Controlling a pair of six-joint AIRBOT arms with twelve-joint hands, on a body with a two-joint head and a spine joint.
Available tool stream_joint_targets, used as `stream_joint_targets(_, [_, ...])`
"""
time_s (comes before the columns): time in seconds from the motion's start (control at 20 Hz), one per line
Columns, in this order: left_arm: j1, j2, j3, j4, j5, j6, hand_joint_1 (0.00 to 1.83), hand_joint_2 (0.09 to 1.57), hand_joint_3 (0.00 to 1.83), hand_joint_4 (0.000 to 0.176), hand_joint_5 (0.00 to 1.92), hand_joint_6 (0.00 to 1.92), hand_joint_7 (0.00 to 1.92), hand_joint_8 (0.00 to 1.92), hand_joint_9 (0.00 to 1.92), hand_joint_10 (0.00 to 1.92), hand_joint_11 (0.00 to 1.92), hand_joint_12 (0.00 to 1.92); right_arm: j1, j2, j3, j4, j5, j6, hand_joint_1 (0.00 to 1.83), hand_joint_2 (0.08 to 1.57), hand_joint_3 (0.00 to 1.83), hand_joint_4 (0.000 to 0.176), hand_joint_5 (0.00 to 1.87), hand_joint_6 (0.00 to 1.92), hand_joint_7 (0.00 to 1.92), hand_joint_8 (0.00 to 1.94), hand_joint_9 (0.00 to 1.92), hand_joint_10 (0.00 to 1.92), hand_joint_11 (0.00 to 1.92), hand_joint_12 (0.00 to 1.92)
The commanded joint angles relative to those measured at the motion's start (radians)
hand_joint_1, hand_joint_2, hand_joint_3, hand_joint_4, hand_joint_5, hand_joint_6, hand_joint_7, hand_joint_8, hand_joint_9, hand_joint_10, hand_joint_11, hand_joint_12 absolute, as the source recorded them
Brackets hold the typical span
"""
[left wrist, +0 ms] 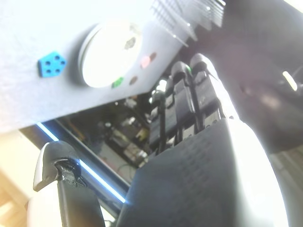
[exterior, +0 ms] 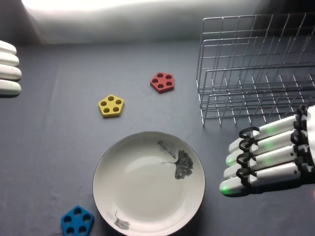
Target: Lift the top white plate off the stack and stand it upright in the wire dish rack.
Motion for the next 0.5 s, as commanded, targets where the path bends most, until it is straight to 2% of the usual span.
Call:
stream_joint_targets(0.0, [-0.019,0.004,0.003,-0.09,-0.076,-0.001,0.04,0.99,0.01,0.0,0.1,0.01,0.12,0.01,0.1,0.01,0.05,0.17,0.006,0.009,-0.001,0.065,0.05,0.002,0.0,0.95,0.0,0.0,0.18,0.0,0.23,0.0,0.24,0.0,0.21,0.08])
stream_joint_targets(0.05, [-0.019,0.004,0.003,-0.09,-0.073,-0.001,0.04,0.99,0.01,0.0,0.1,0.01,0.13,0.01,0.11,0.01,0.05,0.17,0.005,0.009,-0.001,0.064,0.051,0.002,0.0,0.95,0.0,0.0,0.12,0.0,0.19,0.0,0.2,0.0,0.17,0.06])
stream_joint_targets(0.3, [-0.018,0.004,-0.001,-0.088,-0.078,-0.013,0.02,0.99,0.0,0.0,0.11,0.0,0.12,0.0,0.11,0.0,0.1,0.13,0.005,0.008,-0.001,0.06,0.052,0.002,0.01,0.96,0.0,0.0,0.18,0.01,0.24,0.0,0.24,0.01,0.21,0.05])
stream_joint_targets(0.45, [-0.018,0.005,0.005,-0.09,-0.079,-0.038,0.02,0.99,0.0,0.0,0.1,0.0,0.11,0.0,0.11,0.0,0.1,0.13,0.005,0.007,0.0,0.056,0.052,0.002,0.0,0.97,0.0,0.0,0.13,0.0,0.19,0.0,0.19,0.0,0.15,0.02])
